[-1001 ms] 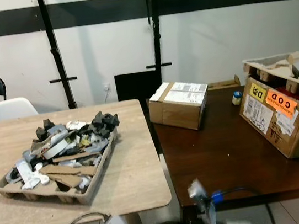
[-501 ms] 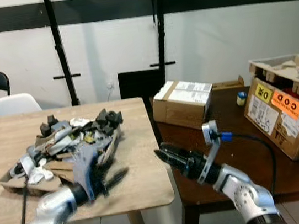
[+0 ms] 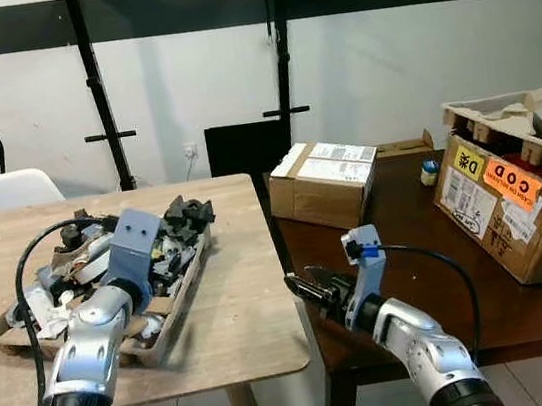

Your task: Picking trash to rubbish bin

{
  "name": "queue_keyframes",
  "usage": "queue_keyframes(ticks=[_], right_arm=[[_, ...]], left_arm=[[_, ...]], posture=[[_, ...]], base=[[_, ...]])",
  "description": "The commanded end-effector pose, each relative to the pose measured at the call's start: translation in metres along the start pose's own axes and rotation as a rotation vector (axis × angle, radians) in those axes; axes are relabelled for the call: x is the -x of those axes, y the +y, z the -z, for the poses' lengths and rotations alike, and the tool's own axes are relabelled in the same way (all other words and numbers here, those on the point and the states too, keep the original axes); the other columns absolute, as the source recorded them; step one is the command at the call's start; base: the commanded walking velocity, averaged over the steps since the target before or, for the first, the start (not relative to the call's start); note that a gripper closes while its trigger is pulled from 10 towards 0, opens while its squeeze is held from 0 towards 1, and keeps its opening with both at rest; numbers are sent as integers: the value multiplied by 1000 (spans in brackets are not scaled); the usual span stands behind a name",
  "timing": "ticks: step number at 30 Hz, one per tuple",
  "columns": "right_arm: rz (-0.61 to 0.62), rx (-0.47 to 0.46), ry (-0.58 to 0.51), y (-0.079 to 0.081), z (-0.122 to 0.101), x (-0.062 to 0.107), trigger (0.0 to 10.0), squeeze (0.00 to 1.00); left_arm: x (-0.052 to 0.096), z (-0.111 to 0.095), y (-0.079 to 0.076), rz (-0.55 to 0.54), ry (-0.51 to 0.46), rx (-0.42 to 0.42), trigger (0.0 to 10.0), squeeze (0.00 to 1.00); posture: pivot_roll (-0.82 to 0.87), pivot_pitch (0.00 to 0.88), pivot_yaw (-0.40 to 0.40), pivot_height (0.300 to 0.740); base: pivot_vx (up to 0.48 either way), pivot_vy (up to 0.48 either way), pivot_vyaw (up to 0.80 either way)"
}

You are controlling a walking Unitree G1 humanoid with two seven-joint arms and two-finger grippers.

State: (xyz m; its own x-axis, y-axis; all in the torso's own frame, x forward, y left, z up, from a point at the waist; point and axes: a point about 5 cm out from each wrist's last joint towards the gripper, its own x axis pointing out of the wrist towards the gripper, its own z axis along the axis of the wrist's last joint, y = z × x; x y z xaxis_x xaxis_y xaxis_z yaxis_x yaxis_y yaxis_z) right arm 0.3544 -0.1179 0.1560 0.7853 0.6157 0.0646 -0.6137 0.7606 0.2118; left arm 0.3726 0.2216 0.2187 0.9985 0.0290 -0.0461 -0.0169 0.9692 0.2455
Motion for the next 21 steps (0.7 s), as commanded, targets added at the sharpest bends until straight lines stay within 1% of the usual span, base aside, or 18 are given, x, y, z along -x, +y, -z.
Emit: queue_keyframes(ticks=[1, 2, 3, 4, 5, 8, 9, 10, 11, 12, 13, 17, 21], right_arm=[[0, 20, 22, 0, 7, 3, 10000, 0], [-5, 24, 27, 0, 8, 2, 10000, 0], [-12, 30, 31, 0, 8, 2, 10000, 0], [-16, 35, 34, 0, 8, 2, 10000, 0], [-20, 43, 38, 0, 8, 2, 10000, 0], [-22, 48, 40, 0, 9, 1, 10000, 0], [-21, 53, 44, 0, 9, 1, 10000, 0], [-22, 62, 49, -1, 9, 1, 10000, 0], [-28, 73, 53, -1, 9, 1, 10000, 0], [-33, 81, 55, -1, 9, 1, 10000, 0], [-37, 90, 57, 0, 9, 0, 10000, 0], [-44, 99, 57, 1, 8, -1, 10000, 0], [-56, 108, 58, 1, 8, -2, 10000, 0]], left_arm=[[-1, 15, 10, -155, 103, 99, 10000, 1000], [-1, 20, 9, -184, 131, 111, 10000, 1000], [-1, 24, 7, -203, 161, 142, 10000, 961], [-1, 27, 5, -211, 180, 160, 10000, 961], [-1, 30, 4, -228, 203, 178, 10000, 612], [-1, 32, 4, -239, 216, 188, 10000, 612], [-1, 35, 2, -256, 236, 212, 10000, 275], [-1, 40, 0, -263, 268, 256, 10000, 31], [0, 45, -5, -250, 303, 314, 10000, 0], [-1, 48, -8, -244, 332, 354, 10000, 0], [-1, 50, -10, -235, 347, 374, 10000, 0], [-1, 52, -11, -251, 375, 390, 10000, 0], [1, 53, -11, -303, 410, 409, 10000, 0]], posture=[[-11, 74, -9, 740], [-11, 75, -11, 740], [-11, 75, -11, 740], [-11, 75, -11, 740], [-13, 74, -14, 740], [-13, 74, -14, 740], [-12, 72, -15, 740], [-12, 72, -15, 740], [-9, 70, -19, 740], [-9, 69, -20, 740], [-9, 69, -20, 740], [-10, 67, -21, 740], [-9, 62, -17, 740]], base=[[0, 0, 0], [0, 0, 0], [0, 0, 0], [0, 0, 0], [0, 0, 0], [0, 0, 0], [0, 0, 0], [0, 0, 0], [0, 0, 0], [0, 0, 0], [0, 0, 0], [0, 0, 0], [0, 0, 0]])
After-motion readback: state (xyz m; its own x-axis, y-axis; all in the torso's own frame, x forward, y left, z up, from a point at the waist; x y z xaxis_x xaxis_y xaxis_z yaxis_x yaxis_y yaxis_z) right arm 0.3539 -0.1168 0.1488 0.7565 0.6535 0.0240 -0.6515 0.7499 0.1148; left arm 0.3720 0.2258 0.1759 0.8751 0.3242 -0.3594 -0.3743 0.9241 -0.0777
